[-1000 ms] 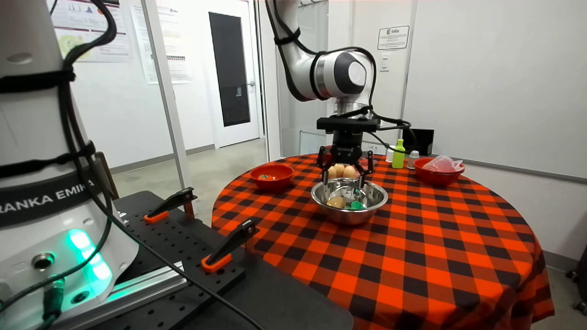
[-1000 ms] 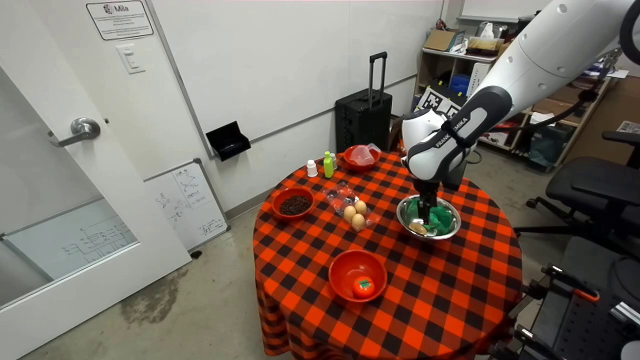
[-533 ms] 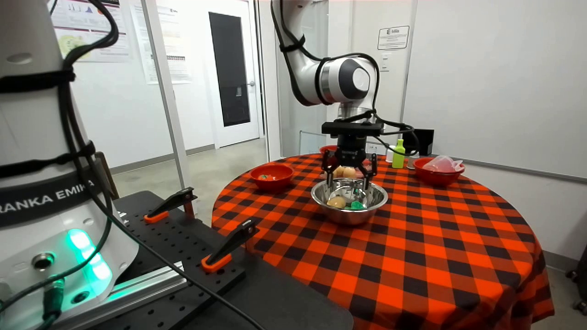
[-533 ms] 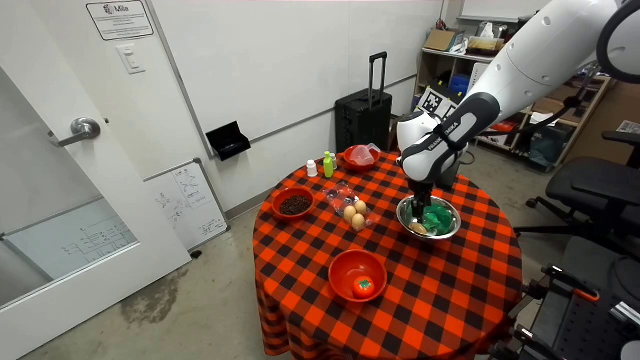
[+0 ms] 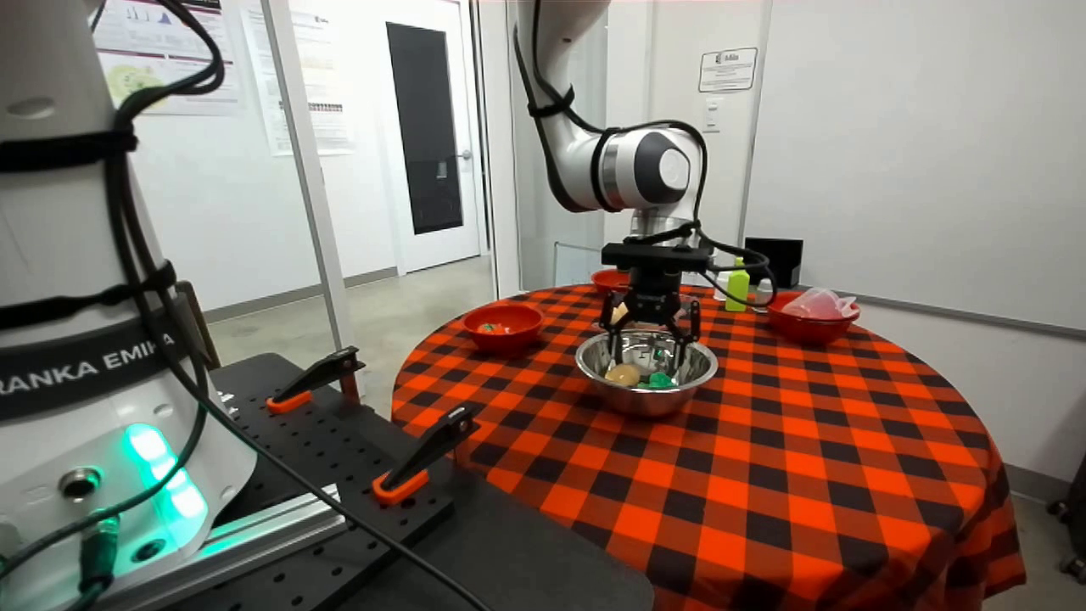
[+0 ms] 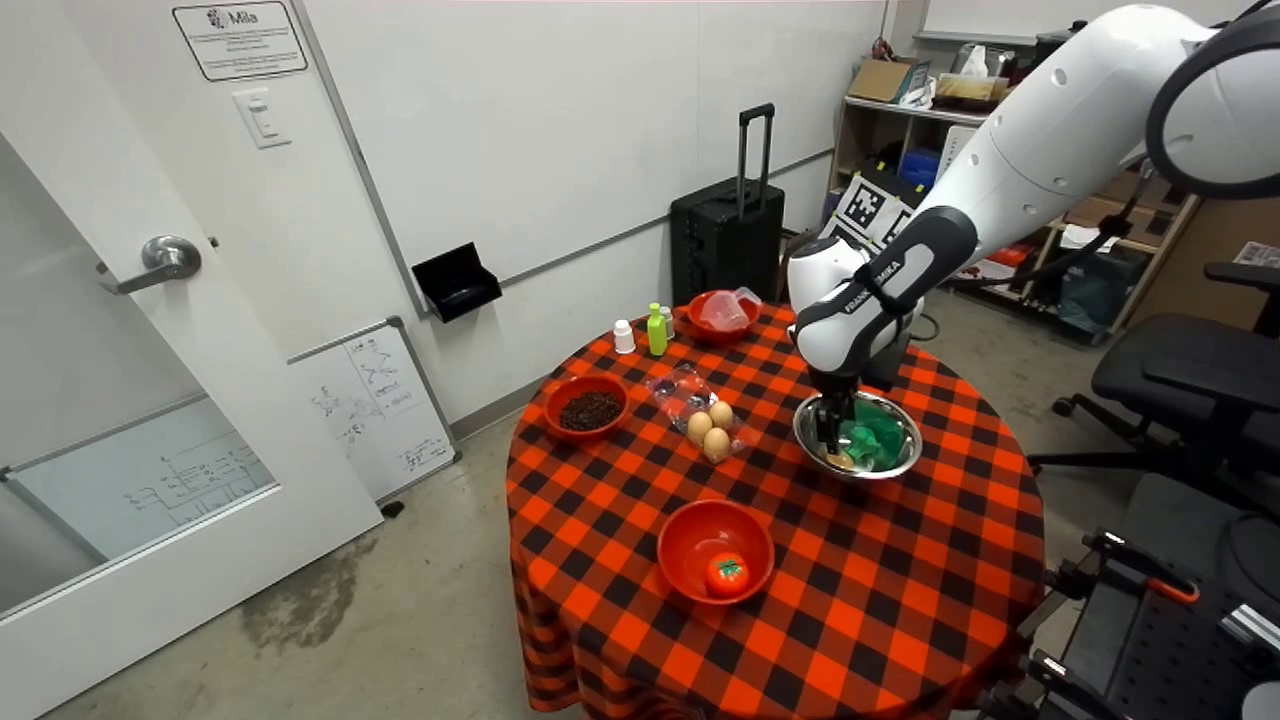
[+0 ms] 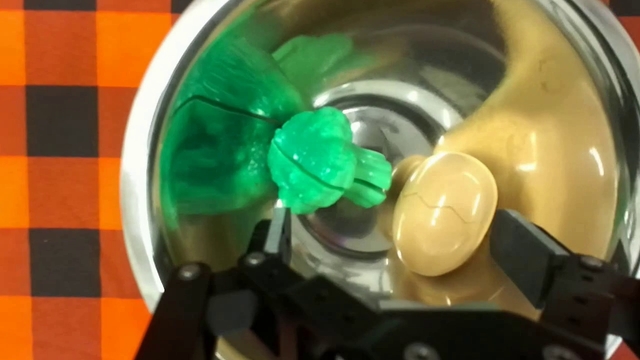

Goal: Remove the egg and broccoli from the silver basin and place them on the table

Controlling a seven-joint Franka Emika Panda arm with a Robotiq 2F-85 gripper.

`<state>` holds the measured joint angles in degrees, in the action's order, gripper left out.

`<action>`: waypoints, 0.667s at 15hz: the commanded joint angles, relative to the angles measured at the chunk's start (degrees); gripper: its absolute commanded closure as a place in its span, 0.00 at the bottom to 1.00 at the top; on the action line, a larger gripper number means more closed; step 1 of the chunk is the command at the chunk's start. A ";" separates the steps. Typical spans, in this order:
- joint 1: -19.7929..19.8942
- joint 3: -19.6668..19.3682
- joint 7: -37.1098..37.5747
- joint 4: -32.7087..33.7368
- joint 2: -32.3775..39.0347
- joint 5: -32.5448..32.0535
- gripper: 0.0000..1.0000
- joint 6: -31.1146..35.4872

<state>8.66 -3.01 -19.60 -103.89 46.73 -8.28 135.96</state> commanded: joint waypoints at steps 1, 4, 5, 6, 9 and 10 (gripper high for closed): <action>1.17 1.02 0.41 3.17 2.20 0.98 0.00 -1.73; 1.21 0.90 0.98 3.31 2.27 0.92 0.00 -1.95; 1.22 0.93 1.13 3.27 2.24 0.95 0.00 -1.99; 1.26 1.05 1.15 3.29 2.29 1.06 0.00 -2.12; 1.27 1.61 1.15 3.50 2.56 1.59 0.00 -2.61; 1.20 1.78 1.19 3.66 2.71 1.77 0.00 -3.09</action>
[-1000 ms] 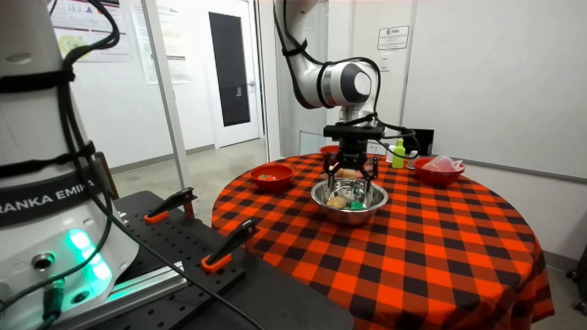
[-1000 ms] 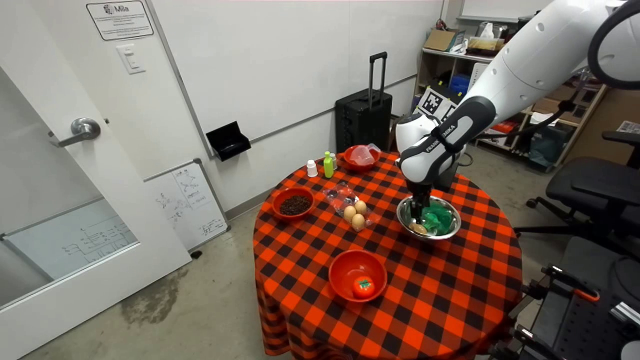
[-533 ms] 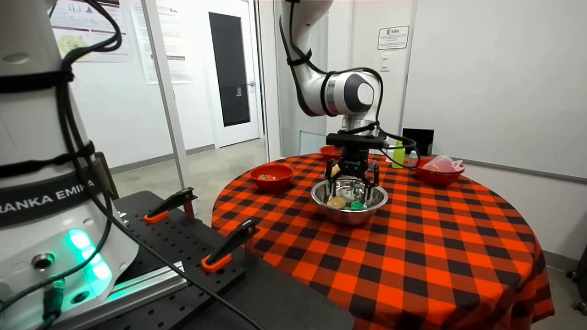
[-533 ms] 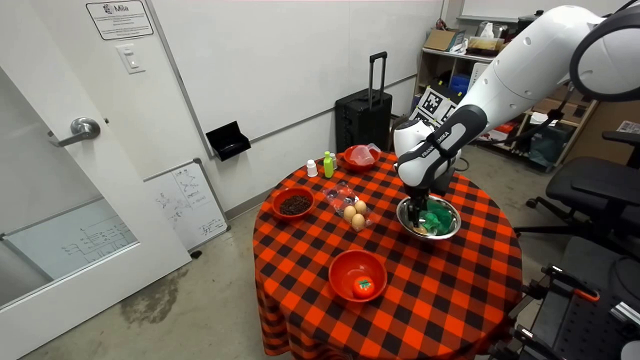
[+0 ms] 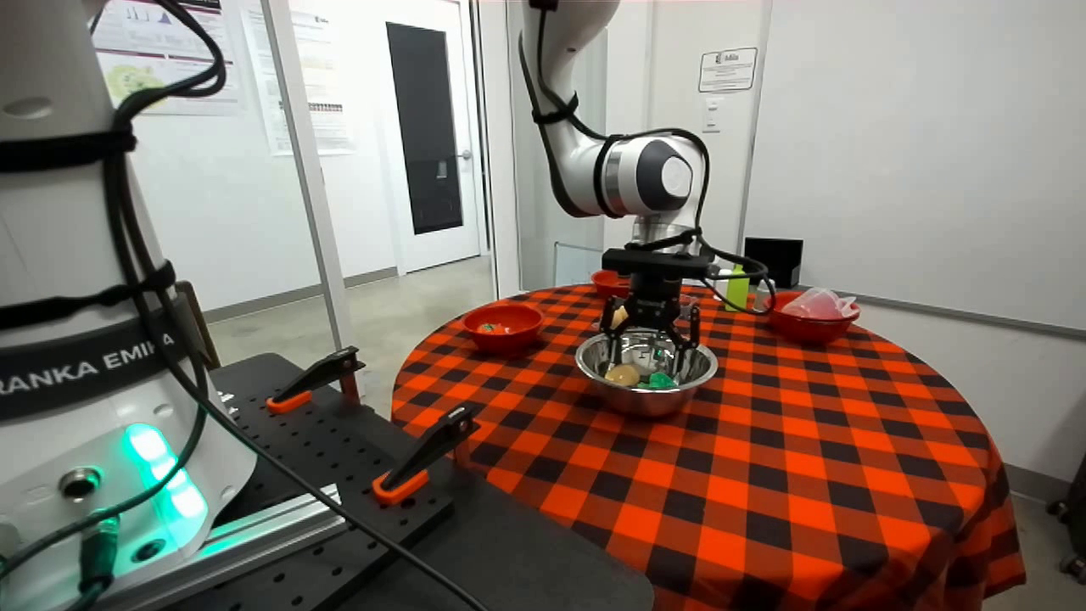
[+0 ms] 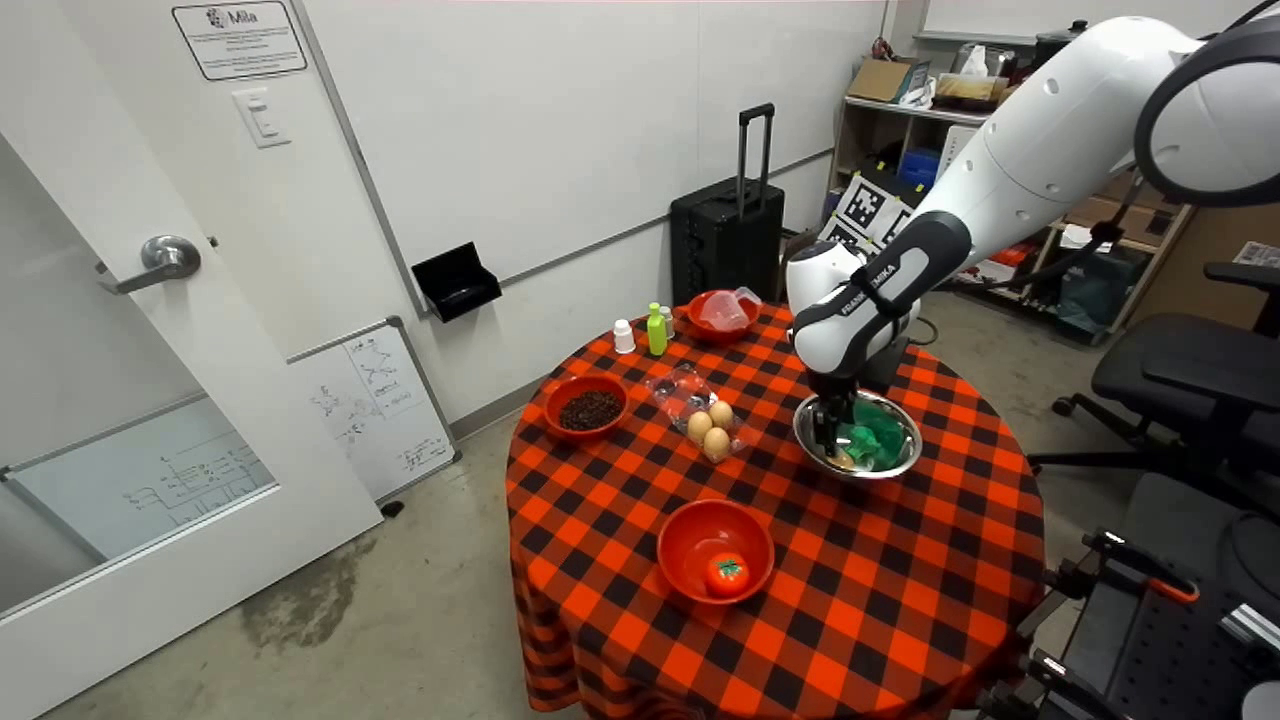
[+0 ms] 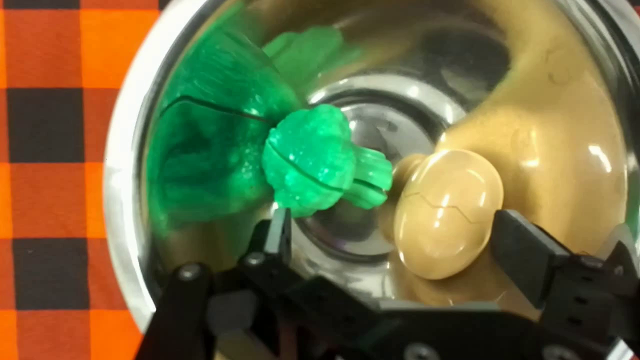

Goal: Remove the egg and broccoli from the silver basin and place them on the table

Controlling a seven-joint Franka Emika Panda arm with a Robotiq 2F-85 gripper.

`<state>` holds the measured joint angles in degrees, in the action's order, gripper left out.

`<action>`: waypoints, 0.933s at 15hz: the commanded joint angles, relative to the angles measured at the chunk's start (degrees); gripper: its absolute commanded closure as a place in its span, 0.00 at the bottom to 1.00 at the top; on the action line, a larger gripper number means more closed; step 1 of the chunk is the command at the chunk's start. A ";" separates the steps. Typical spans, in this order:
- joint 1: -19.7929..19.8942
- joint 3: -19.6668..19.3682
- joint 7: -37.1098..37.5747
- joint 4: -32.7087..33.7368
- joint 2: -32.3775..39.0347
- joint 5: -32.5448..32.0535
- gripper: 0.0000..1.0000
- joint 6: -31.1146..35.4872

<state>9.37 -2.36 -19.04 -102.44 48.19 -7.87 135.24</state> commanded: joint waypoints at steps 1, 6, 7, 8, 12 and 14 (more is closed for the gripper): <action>0.46 1.27 0.63 2.29 1.33 1.53 0.00 -2.76; 0.34 1.75 0.87 2.85 2.00 2.70 0.00 -4.63; 0.29 1.75 0.89 2.97 2.19 2.78 0.00 -4.64; 0.25 1.73 0.89 3.09 2.39 2.76 0.00 -4.62; 0.20 1.64 1.00 3.62 3.28 2.68 0.00 -4.65; 0.27 1.63 1.04 3.70 3.46 2.74 0.05 -4.62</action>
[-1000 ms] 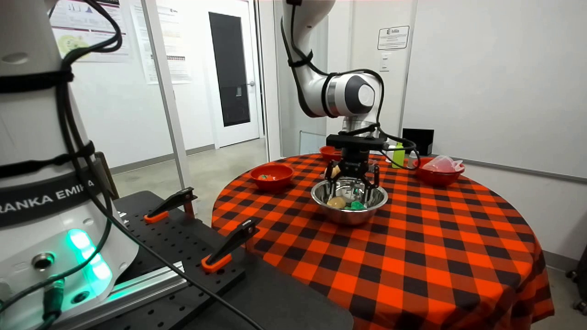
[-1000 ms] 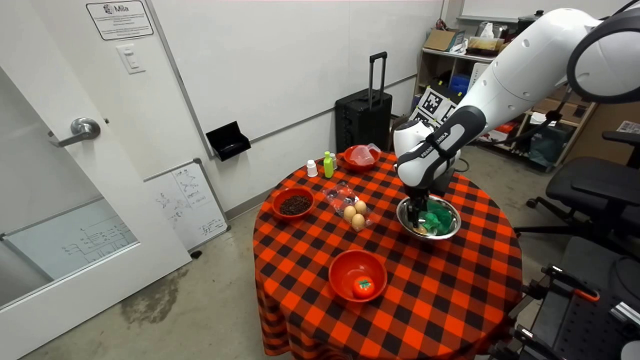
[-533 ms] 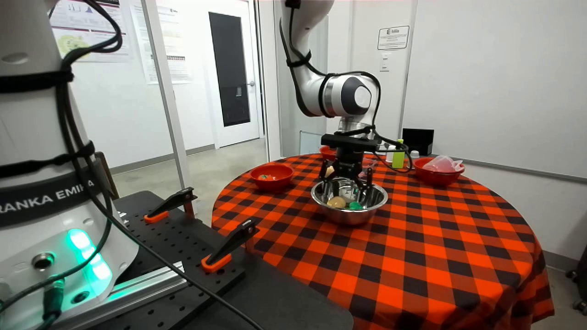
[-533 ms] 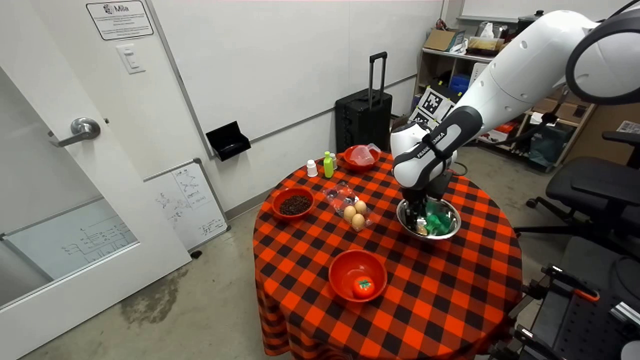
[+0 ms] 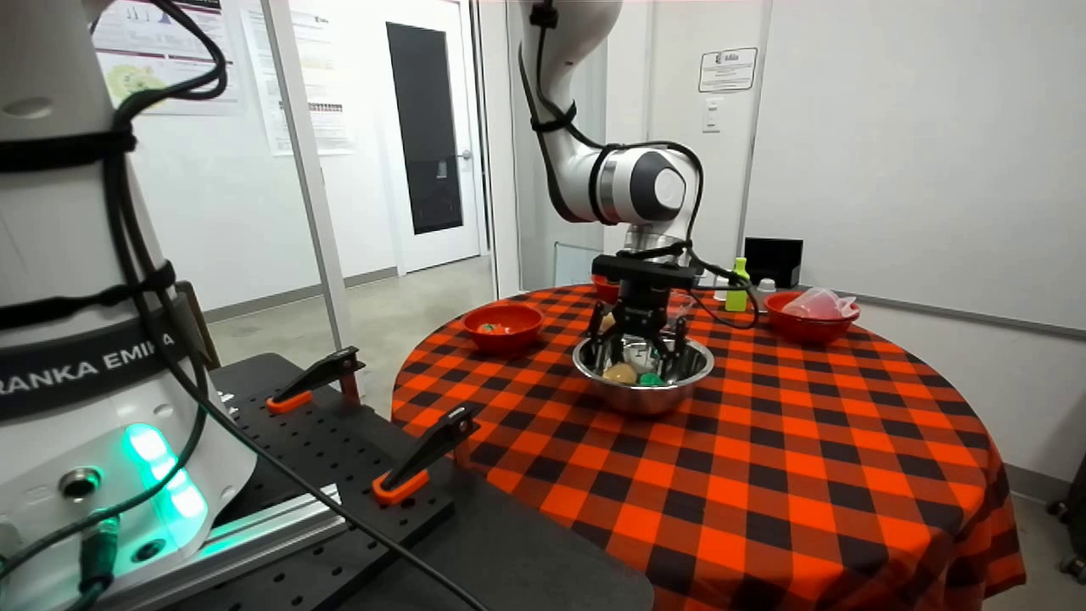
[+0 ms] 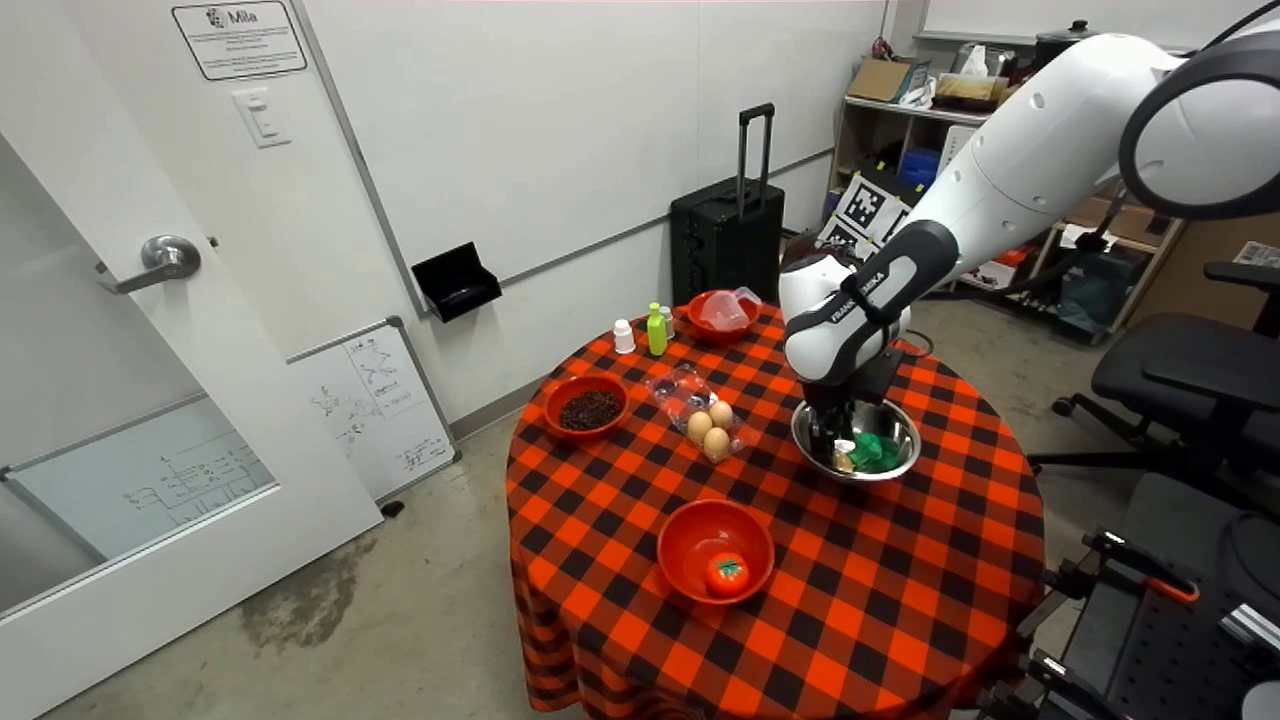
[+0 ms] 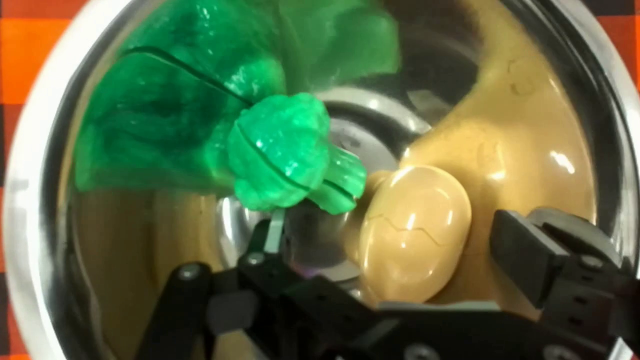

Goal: Remove the egg and broccoli from the silver basin and place them on the table

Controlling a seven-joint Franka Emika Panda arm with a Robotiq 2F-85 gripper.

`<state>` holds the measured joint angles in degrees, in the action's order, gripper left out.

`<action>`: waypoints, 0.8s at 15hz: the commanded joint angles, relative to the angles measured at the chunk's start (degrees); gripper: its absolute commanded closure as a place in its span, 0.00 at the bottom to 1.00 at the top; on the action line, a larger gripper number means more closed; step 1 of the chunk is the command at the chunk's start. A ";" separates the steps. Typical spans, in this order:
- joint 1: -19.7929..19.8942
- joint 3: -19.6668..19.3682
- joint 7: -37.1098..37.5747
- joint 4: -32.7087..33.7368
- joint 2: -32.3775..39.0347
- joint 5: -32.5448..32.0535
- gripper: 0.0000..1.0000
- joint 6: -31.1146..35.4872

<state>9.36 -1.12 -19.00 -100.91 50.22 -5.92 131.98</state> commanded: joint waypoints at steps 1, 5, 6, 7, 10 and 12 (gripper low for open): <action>0.33 0.40 1.05 2.19 1.43 0.88 0.16 -1.35; 0.38 0.37 1.89 2.77 1.85 1.08 0.40 -1.55; 0.38 0.37 2.04 2.97 2.03 1.12 0.45 -1.63; 0.40 0.39 2.13 3.11 2.16 1.17 0.46 -1.66; 0.37 0.35 2.54 3.67 2.45 1.21 0.45 -2.13; 0.42 0.35 2.64 3.88 2.56 1.25 0.46 -2.31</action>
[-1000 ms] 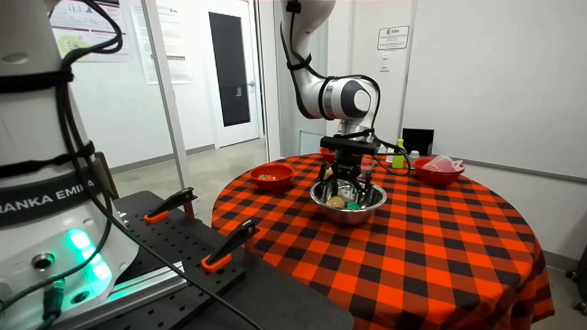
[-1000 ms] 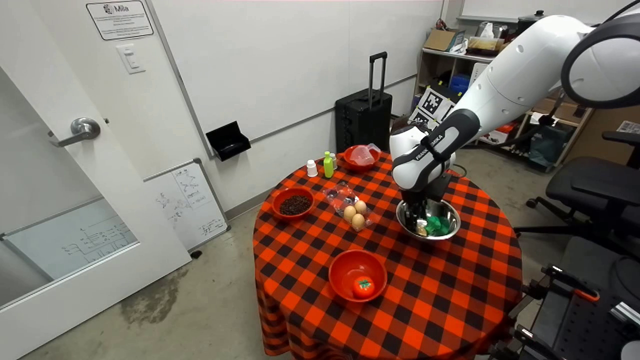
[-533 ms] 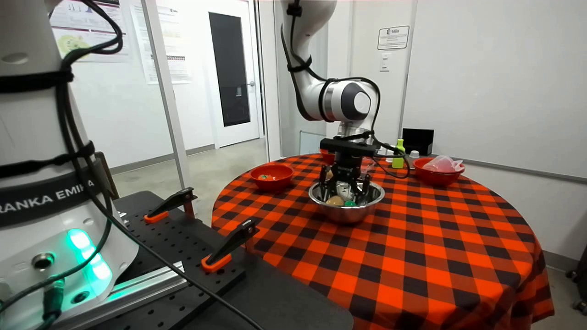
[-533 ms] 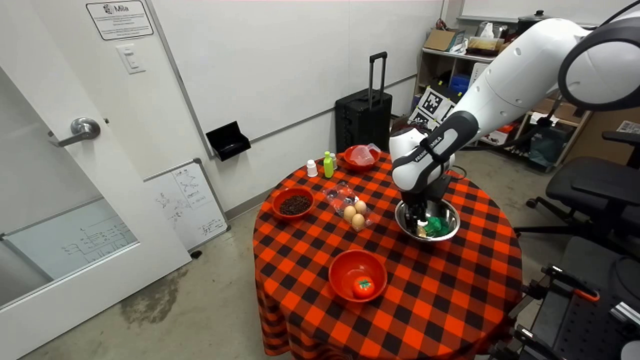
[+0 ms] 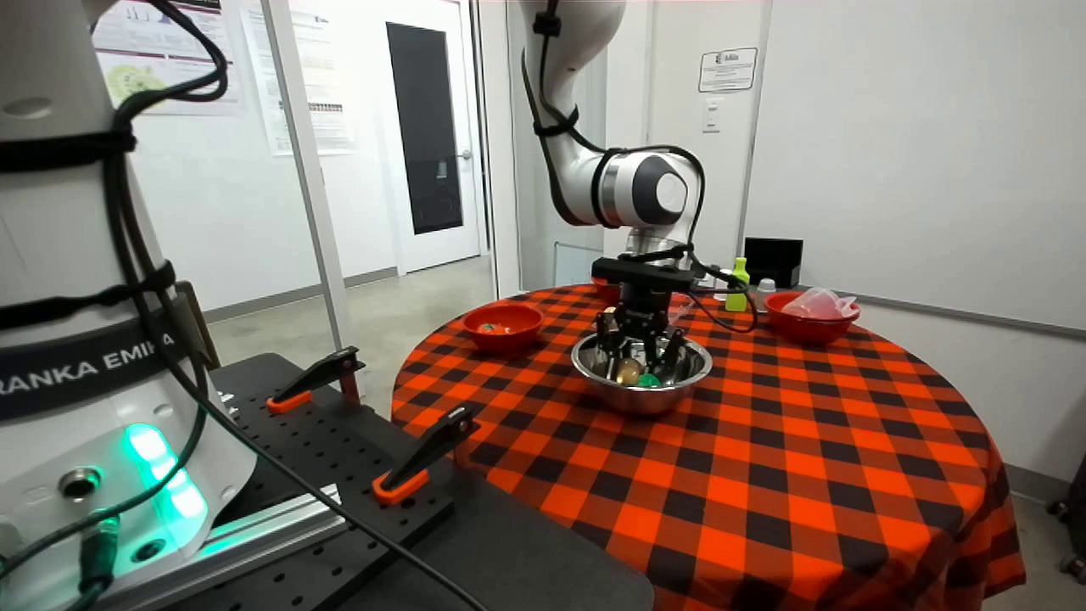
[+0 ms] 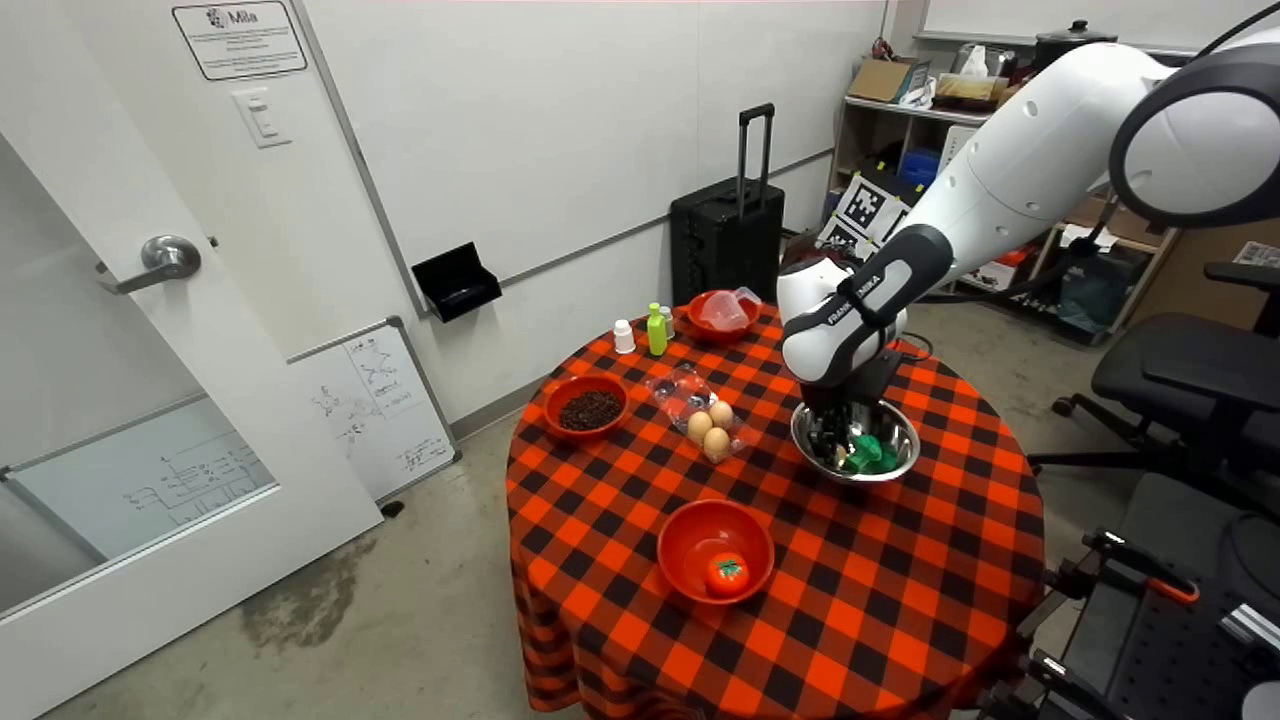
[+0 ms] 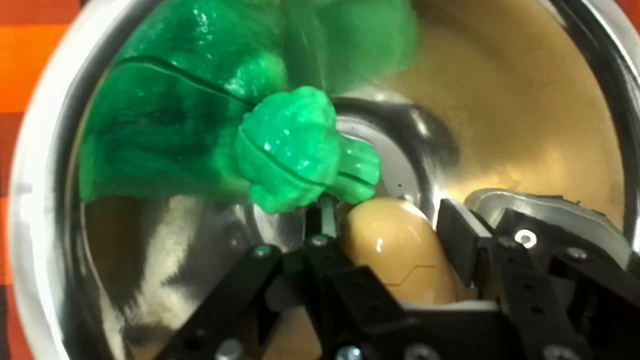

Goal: Remove the egg and broccoli from the silver basin and place them on the table

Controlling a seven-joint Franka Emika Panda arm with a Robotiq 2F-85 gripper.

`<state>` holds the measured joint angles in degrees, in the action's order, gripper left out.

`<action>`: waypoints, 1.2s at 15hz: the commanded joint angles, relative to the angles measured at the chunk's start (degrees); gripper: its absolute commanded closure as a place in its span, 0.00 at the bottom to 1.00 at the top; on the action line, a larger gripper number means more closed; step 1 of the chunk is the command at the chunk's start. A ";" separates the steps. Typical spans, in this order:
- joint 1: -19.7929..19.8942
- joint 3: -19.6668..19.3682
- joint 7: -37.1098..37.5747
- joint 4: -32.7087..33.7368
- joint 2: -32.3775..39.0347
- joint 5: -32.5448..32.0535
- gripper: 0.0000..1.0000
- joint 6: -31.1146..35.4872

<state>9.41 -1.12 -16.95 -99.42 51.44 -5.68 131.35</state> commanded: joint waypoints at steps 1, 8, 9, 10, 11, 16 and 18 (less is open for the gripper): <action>0.43 0.36 0.61 2.39 1.30 1.07 0.51 -1.68; 1.35 0.57 0.26 0.08 -1.78 2.11 0.77 0.33; 1.39 0.56 0.20 -0.76 -2.72 2.14 0.77 0.90; 1.41 0.55 0.18 -1.27 -3.39 2.15 0.77 1.39; 1.41 0.54 0.10 -2.12 -4.42 2.09 0.77 2.04; 1.18 0.57 -0.54 -8.20 -11.22 1.60 0.77 5.27; 1.03 0.60 -0.88 -10.97 -14.09 1.39 0.77 6.26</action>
<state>10.29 -1.01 -16.95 -104.18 43.06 -4.40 135.18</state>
